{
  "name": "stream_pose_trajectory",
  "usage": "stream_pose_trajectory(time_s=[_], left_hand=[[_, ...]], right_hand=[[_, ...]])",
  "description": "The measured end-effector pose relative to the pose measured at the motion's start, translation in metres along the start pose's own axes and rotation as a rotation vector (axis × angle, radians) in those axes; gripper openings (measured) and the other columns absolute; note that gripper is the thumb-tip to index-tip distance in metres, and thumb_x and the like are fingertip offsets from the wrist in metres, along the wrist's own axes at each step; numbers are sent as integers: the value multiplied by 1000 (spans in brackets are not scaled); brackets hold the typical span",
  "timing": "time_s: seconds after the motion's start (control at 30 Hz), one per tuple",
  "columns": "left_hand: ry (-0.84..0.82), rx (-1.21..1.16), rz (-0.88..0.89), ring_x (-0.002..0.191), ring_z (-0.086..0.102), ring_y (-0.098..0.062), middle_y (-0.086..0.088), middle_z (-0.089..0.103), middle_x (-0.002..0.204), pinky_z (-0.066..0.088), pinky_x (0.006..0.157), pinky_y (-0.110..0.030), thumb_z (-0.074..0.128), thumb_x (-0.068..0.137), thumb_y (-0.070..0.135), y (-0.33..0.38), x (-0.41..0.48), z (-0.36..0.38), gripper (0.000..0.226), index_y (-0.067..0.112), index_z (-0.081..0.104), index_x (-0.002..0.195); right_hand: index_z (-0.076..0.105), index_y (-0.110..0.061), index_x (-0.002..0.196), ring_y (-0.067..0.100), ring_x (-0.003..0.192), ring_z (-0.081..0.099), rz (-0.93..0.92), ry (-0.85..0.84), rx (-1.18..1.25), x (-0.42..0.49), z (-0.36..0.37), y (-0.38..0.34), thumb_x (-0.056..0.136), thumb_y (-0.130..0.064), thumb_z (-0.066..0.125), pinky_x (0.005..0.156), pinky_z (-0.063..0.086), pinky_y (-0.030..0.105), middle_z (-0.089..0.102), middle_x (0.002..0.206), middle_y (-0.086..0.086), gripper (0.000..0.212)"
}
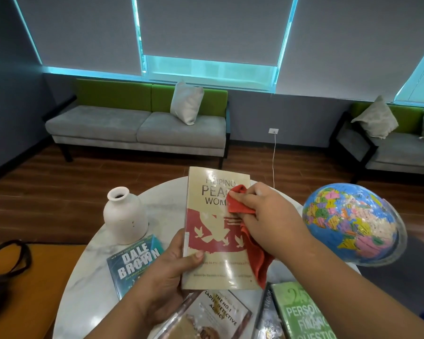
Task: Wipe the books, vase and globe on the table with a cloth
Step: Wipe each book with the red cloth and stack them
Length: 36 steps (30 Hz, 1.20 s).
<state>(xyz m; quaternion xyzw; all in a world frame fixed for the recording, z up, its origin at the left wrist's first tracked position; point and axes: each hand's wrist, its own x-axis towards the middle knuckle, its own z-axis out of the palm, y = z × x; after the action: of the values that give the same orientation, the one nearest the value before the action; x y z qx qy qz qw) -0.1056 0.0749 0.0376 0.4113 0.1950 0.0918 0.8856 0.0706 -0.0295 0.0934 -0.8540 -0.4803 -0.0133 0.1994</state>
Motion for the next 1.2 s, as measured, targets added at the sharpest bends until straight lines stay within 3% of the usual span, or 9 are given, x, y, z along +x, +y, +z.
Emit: stream_pose_trajectory(time_s=[0.13, 0.23, 0.4, 0.53, 0.67, 0.83, 0.93, 1.1, 1.2], left_hand=[[-36, -28, -20, 99, 65, -43, -28, 64, 113, 57, 80, -53, 58, 66, -21, 1, 3, 7, 72, 22, 55, 124], [10, -80, -4, 104, 62, -45, -27, 64, 116, 54, 83, -57, 55, 78, -10, -1, 4, 11, 57, 23, 56, 125], [47, -91, -40, 115, 55, -49, -26, 64, 118, 46, 94, -60, 68, 72, -8, -14, 3, 5, 64, 21, 54, 128], [59, -92, -33, 106, 61, -47, -27, 63, 118, 51, 88, -58, 67, 67, -5, -17, 0, 2, 66, 19, 54, 127], [17, -87, -53, 98, 64, -44, -28, 63, 118, 56, 81, -54, 67, 66, -5, -18, -1, 1, 65, 19, 55, 126], [-3, -44, -106, 113, 55, -52, -30, 61, 120, 52, 84, -57, 67, 67, -5, -15, -6, -2, 63, 22, 57, 123], [-16, -12, -123, 113, 55, -51, -29, 62, 119, 54, 84, -56, 68, 67, -3, -15, -5, -2, 63, 23, 57, 123], [-12, 24, -111, 115, 52, -54, -29, 62, 118, 54, 80, -54, 67, 67, -3, -7, -5, -4, 63, 23, 56, 123], [-24, 33, -119, 114, 55, -52, -27, 64, 117, 57, 77, -51, 68, 67, -1, -5, -5, -2, 62, 24, 56, 122]], right_hand=[[42, -43, 139, 6, 104, 47, -89, -73, 34, -11, 11, -9, 96, -34, 49, 87, 47, 24, 42, 115, -17, 45], [46, -45, 136, 7, 107, 48, -151, -158, 37, -17, 16, -6, 95, -33, 51, 89, 47, 27, 44, 116, -19, 44], [45, -41, 139, 10, 105, 48, -20, -45, -25, -10, 21, 10, 97, -33, 48, 86, 47, 25, 45, 115, -13, 43], [46, -41, 138, 10, 109, 48, -64, -115, -11, -14, 22, 11, 96, -32, 50, 87, 48, 27, 46, 117, -15, 43], [47, -39, 138, 11, 109, 45, -11, -36, -33, -8, 17, 14, 95, -31, 50, 88, 46, 27, 45, 115, -13, 44], [49, -41, 135, 6, 104, 46, -74, -164, -47, -6, 7, 13, 96, -29, 48, 87, 45, 25, 43, 111, -19, 41], [48, -43, 136, 8, 108, 44, -31, -115, -46, -3, 5, 15, 96, -29, 49, 90, 44, 25, 43, 115, -18, 42], [50, -46, 133, 5, 108, 45, -93, -205, -24, -3, -1, 13, 96, -28, 51, 91, 40, 20, 44, 118, -21, 41], [49, -44, 134, 7, 110, 43, -74, -107, -46, 0, -4, 11, 97, -32, 49, 92, 42, 23, 44, 121, -18, 39]])
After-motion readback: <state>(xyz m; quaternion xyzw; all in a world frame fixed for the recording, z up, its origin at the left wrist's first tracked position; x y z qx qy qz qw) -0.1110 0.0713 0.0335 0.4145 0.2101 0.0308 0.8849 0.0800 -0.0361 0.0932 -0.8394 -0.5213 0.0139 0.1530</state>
